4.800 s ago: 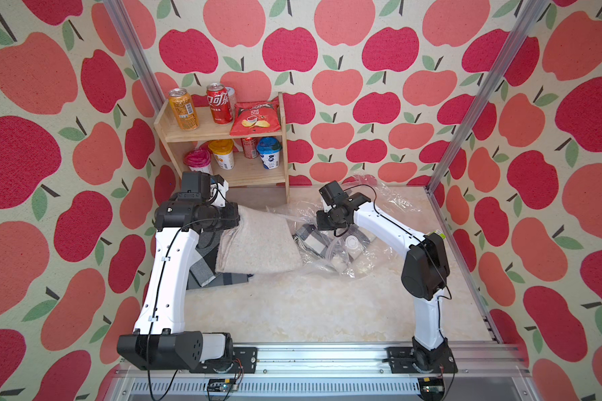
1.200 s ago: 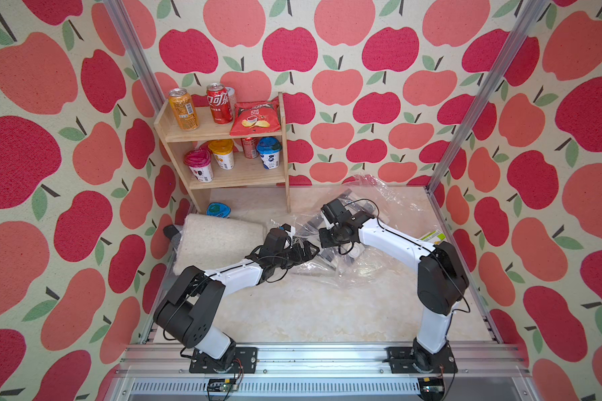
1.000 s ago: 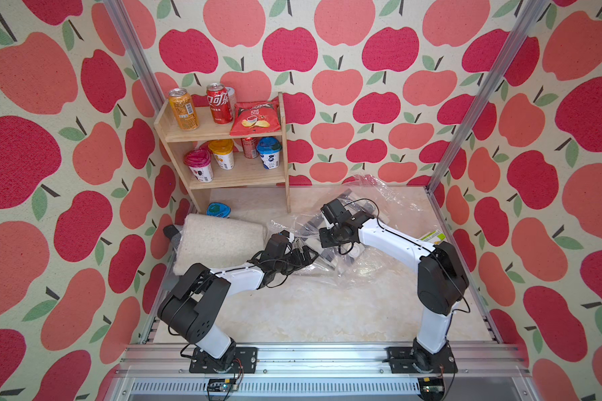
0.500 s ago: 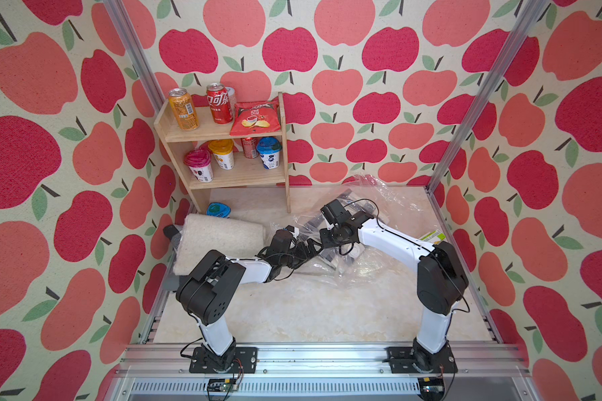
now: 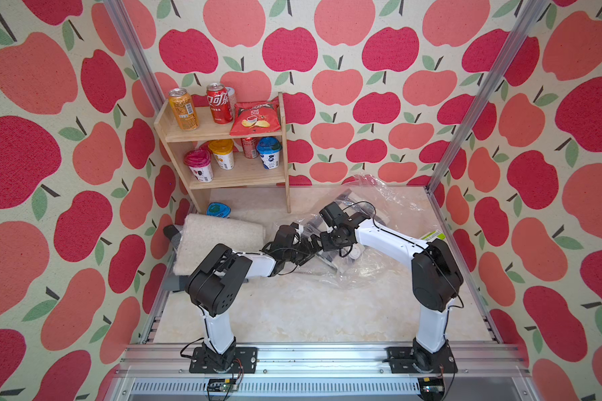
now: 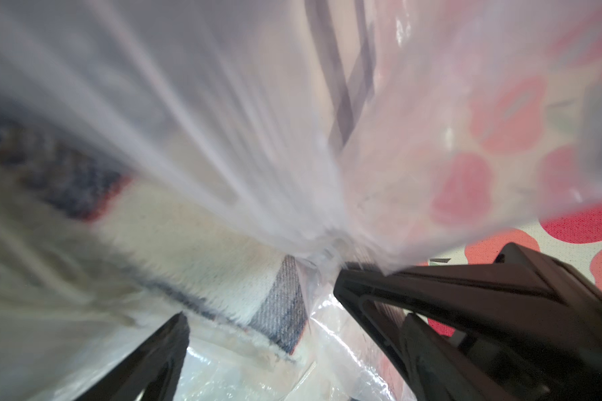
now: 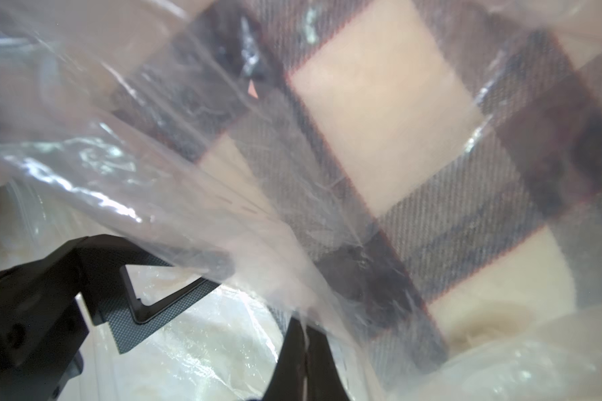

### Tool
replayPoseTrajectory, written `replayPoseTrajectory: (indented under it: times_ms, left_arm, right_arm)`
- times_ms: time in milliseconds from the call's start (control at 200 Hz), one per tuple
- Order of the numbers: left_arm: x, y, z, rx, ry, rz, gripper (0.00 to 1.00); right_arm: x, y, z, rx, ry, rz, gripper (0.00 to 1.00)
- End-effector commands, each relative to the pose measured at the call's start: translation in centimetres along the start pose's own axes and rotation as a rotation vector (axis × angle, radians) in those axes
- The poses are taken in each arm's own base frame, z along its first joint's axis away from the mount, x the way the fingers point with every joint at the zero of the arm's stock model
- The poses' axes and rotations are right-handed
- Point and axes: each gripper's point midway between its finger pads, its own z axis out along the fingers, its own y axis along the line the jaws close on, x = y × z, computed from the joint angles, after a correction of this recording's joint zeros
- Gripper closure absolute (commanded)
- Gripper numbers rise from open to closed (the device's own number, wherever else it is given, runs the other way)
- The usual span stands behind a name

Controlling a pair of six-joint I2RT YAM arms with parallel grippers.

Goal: Take the scarf out of the vacuum bag
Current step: Take out the scarf from the vacuum bag.

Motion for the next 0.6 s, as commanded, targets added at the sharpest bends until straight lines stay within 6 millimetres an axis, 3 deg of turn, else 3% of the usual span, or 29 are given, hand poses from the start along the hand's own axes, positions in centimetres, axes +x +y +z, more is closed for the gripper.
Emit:
replayPoseTrajectory:
  times_ms: [0,215,400,595]
  left_arm:
    - [-0.1,0.2,0.5,-0.006,0.022,-0.023,0.02]
    - [0.9,1.0,-0.4,-0.024,0.019,-0.018,0.0]
    - [1.6,2.1,-0.6,-0.039,0.016,-0.031,0.08]
    - [1.3,2.5,-0.5,-0.052,-0.001,-0.042,0.08]
  right_arm:
    - [1.5,-0.2,0.2,0.021,0.06,0.01,1.0]
    - [-0.4,-1.2,-0.8,0.013,0.0,0.081,1.0]
    - [-3.2,-1.2,-2.6,0.004,-0.082,0.097,1.0]
    - [-4.9,-0.8,-4.0,-0.017,-0.124,0.094,1.0]
